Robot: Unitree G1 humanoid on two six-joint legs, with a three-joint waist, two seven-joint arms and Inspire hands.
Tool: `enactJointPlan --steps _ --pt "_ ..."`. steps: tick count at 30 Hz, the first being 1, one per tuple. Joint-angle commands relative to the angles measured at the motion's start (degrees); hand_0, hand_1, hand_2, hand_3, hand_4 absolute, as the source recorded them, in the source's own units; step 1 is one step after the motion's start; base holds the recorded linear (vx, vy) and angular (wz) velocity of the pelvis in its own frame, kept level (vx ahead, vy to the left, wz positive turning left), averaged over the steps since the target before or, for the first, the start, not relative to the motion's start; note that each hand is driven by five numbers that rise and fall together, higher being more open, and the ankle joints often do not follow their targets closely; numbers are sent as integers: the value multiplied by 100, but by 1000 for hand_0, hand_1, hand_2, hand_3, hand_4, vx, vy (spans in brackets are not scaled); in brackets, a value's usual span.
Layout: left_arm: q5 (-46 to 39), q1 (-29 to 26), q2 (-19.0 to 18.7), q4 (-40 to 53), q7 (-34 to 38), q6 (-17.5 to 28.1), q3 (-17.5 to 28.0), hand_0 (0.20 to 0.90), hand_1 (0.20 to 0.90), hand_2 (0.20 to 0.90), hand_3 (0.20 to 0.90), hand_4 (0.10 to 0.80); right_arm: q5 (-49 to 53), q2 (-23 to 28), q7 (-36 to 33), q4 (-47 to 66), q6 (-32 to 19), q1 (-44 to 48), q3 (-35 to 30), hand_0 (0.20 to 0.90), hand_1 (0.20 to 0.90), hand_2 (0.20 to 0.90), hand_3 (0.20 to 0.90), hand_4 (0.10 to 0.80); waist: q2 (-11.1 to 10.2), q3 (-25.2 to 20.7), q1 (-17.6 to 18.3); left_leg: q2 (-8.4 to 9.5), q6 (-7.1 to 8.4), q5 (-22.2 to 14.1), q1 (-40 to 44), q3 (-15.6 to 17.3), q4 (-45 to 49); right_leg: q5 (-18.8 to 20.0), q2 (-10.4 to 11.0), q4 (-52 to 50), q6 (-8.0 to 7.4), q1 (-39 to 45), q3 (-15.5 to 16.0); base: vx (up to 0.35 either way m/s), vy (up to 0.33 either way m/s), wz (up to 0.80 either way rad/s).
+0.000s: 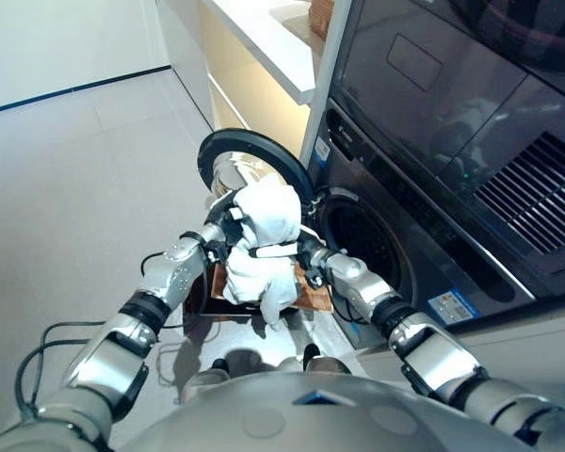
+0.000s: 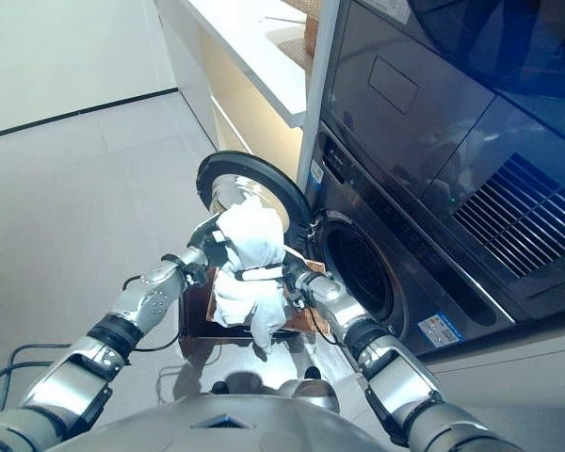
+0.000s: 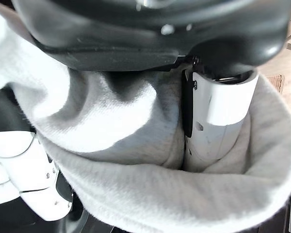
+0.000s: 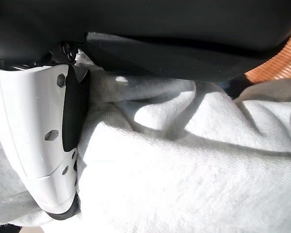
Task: Pick up the clothes and place them into the washing machine
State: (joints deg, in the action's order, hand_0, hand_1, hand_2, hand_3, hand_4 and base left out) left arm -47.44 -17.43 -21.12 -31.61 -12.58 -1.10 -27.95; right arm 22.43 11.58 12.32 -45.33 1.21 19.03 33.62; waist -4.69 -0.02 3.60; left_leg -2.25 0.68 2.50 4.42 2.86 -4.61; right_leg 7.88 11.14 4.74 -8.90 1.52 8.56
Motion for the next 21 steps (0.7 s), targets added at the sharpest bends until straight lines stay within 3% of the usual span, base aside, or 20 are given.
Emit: enactJointPlan --steps 1,12,21 --pt "82 -1172 376 38 53 1003 504 900 900 900 900 800 -36 -133 -89 -14 -530 431 -294 200 200 200 200 300 -35 -188 -172 10 99 -329 -89 -98 -39 -219 423 -344 -265 5 77 0 0 0" --pt "1358 -390 19 502 734 1260 1301 900 900 900 900 800 -1453 557 -486 752 -613 -116 -735 200 200 200 200 300 -76 -54 -146 3 98 -329 -123 -76 -39 -229 409 -360 -260 -48 49 0 0 0" --pt "1470 -122 91 314 928 1304 1547 900 900 900 900 800 -1049 555 -672 732 -698 -403 -1174 200 200 200 200 300 -86 0 -118 6 102 -325 -147 -52 -39 -215 399 -327 -262 -73 38 -2 0 0"
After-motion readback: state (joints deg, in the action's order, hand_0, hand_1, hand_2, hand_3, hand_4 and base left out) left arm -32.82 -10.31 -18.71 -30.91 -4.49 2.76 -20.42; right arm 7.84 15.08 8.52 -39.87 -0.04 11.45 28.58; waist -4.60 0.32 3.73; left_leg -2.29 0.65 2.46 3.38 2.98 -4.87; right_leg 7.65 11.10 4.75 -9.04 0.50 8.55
